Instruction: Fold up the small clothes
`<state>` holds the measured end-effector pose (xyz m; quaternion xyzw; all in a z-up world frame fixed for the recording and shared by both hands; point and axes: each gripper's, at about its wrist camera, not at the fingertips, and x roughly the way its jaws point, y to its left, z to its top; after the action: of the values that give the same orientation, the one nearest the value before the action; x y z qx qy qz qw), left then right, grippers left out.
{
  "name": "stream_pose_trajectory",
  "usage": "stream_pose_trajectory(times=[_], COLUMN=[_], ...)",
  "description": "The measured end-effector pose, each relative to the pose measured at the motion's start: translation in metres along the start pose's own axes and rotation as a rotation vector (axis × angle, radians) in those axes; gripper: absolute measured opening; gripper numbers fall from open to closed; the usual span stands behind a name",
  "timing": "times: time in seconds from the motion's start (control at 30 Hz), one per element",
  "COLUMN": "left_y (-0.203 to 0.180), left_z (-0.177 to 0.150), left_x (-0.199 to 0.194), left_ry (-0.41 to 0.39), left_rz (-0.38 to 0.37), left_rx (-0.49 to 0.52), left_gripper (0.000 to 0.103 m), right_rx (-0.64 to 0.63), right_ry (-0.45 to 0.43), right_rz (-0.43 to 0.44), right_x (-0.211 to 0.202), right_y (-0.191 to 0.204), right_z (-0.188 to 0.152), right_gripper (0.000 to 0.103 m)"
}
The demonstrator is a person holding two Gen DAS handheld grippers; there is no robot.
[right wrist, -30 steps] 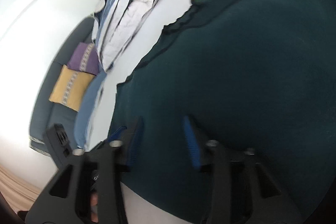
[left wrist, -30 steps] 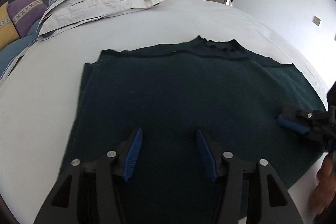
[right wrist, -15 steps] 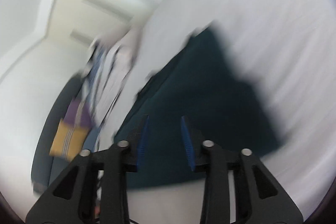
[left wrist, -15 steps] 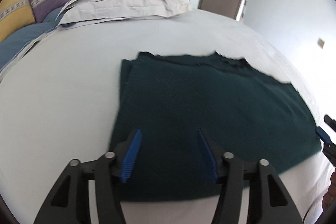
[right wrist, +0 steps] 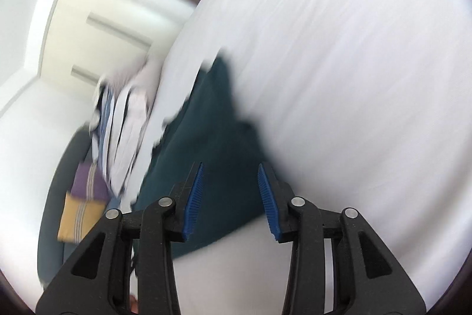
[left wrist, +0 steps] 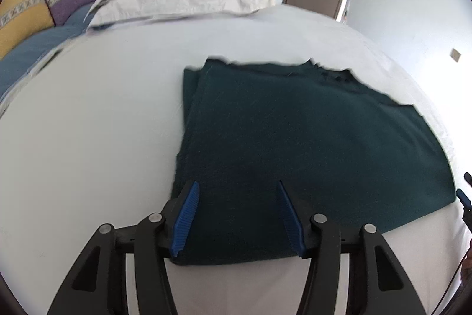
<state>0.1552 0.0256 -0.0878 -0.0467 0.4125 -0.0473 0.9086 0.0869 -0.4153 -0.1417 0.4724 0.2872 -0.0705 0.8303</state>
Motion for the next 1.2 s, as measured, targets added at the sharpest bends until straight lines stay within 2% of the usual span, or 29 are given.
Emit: stream_pose_trajectory(times=[0.03, 0.07, 0.17, 0.23, 0.3, 0.33, 0.4, 0.5, 0.57, 0.73, 0.83, 0.93, 1.2], left_y=[-0.007, -0.017, -0.038, -0.053, -0.070, -0.077, -0.087, -0.095, -0.097, -0.099, -0.101, -0.100, -0.099], left_z=[0.002, 0.006, 0.016, 0.022, 0.027, 0.029, 0.031, 0.030, 0.029, 0.024, 0.022, 0.022, 0.022], left_x=[-0.003, -0.004, 0.006, 0.014, 0.025, 0.030, 0.041, 0.061, 0.064, 0.067, 0.068, 0.068, 0.070], left_ry=[-0.010, -0.014, 0.013, 0.026, 0.045, 0.055, 0.076, 0.130, 0.130, 0.130, 0.125, 0.126, 0.125], left_rz=[-0.003, -0.011, -0.064, -0.089, -0.112, -0.116, -0.134, -0.113, -0.109, -0.089, -0.081, -0.078, -0.087], left_rx=[0.019, 0.042, 0.047, 0.061, 0.092, 0.103, 0.121, 0.137, 0.138, 0.169, 0.177, 0.175, 0.177], left_gripper=[0.062, 0.065, 0.065, 0.065, 0.065, 0.065, 0.065, 0.066, 0.067, 0.070, 0.070, 0.070, 0.070], right_rx=[0.000, 0.000, -0.016, -0.050, -0.052, -0.052, -0.072, -0.103, -0.126, -0.119, -0.128, -0.118, -0.183], right_ry=[-0.026, -0.030, 0.028, 0.096, 0.156, 0.157, 0.157, 0.200, 0.225, 0.280, 0.286, 0.270, 0.230], right_rz=[-0.019, -0.024, -0.002, 0.011, -0.024, -0.040, -0.018, -0.001, -0.002, -0.005, -0.022, -0.026, -0.074], right_x=[-0.008, -0.010, 0.005, 0.035, 0.061, 0.074, 0.099, 0.123, 0.131, 0.149, 0.157, 0.155, 0.143], right_y=[-0.001, -0.002, 0.006, 0.019, 0.023, 0.024, 0.038, 0.059, 0.060, 0.062, 0.066, 0.065, 0.079], right_z=[0.007, 0.014, 0.022, 0.020, 0.023, 0.022, 0.022, 0.021, 0.023, 0.028, 0.026, 0.023, 0.017], right_gripper=[0.061, 0.064, 0.064, 0.064, 0.064, 0.064, 0.065, 0.066, 0.063, 0.032, 0.020, 0.015, 0.013])
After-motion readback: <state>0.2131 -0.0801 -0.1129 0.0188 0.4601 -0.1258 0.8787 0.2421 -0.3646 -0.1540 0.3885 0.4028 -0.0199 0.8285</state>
